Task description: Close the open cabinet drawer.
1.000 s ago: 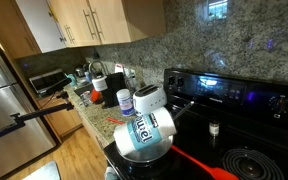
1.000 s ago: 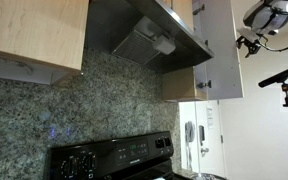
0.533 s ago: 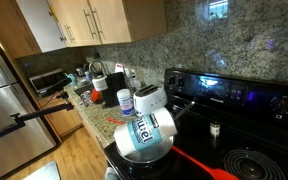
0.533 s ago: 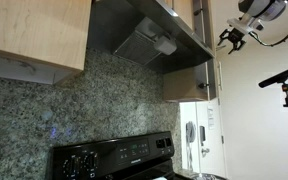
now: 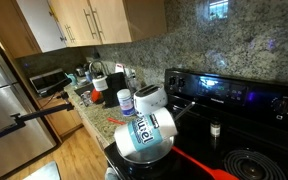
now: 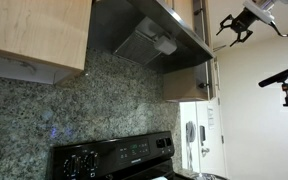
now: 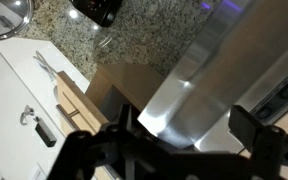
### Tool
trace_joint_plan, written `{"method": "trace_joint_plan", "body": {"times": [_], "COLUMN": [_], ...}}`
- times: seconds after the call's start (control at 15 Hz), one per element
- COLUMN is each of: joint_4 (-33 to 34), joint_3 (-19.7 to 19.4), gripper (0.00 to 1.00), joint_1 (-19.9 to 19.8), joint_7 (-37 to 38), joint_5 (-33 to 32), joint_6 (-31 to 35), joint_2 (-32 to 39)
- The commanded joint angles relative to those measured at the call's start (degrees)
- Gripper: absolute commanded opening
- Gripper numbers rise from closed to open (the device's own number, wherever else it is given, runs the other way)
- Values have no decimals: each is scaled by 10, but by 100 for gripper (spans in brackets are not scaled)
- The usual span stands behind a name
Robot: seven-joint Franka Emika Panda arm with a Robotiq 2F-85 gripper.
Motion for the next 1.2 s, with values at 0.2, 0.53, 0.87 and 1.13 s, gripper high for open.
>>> {"method": "trace_joint_plan", "body": {"times": [0.2,0.53,0.87,1.13], "joint_4": [-184,-228,-222,-223], "joint_3": [-17,-40,-47,-47], "gripper": [100,100,100,100], "joint_1": [20,71,73,73], "joint_7": [-221,-255,-235,-235], "joint_5": [18,23,-7,-7], "joint_6": [48,196,178,179], "joint_2": [-226,-301,-300,-300]}}
